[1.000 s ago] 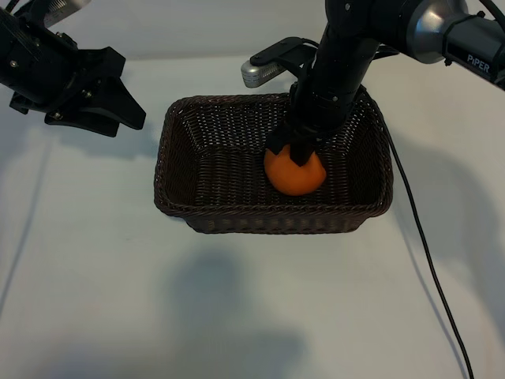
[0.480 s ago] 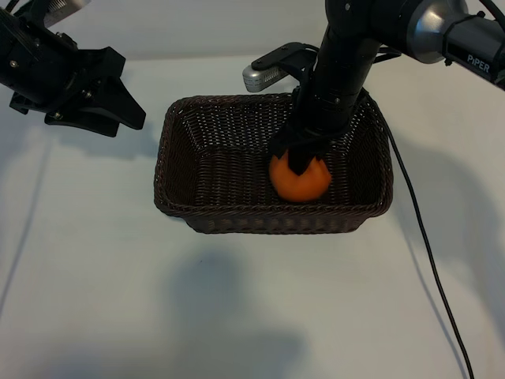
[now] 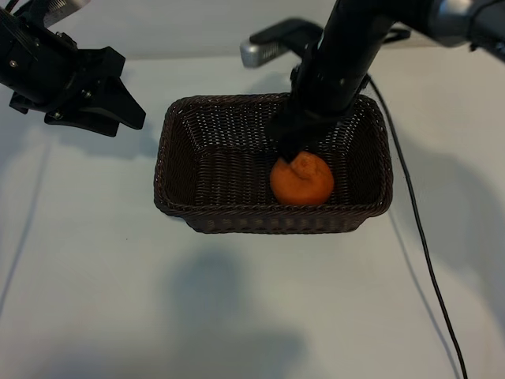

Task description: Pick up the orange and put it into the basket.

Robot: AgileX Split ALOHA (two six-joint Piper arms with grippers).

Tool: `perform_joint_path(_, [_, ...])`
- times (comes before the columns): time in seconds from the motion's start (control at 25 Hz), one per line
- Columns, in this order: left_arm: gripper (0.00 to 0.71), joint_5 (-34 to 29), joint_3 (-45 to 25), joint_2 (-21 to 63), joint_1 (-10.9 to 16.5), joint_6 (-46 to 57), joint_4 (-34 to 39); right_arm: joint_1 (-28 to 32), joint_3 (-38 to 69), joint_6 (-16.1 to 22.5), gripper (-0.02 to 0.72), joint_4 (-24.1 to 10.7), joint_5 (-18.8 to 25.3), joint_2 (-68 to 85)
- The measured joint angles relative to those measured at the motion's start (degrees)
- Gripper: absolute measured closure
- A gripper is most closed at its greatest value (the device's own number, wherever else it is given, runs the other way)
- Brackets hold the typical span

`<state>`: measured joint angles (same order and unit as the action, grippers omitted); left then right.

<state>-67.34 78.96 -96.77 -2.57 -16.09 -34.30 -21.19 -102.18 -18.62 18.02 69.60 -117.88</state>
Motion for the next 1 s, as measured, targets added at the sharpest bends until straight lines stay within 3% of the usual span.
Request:
perform_joint_path(0.28, [0.238,0.00,0.00,0.00,0.00,0.00,0.00,0.66,-0.11,0.00,0.204,-0.30,0.19,6.69])
perform_joint_path(0.6, [0.238,0.00,0.00,0.00,0.00,0.00,0.00,5.74,0.62,-0.01,0.237,0.94,0.27,12.63])
perform_joint_path(1.0, [0.238,0.00,0.00,0.00,0.00,0.00,0.00,14.81,9.13,-3.85,0.274,2.79,0.26,19.24])
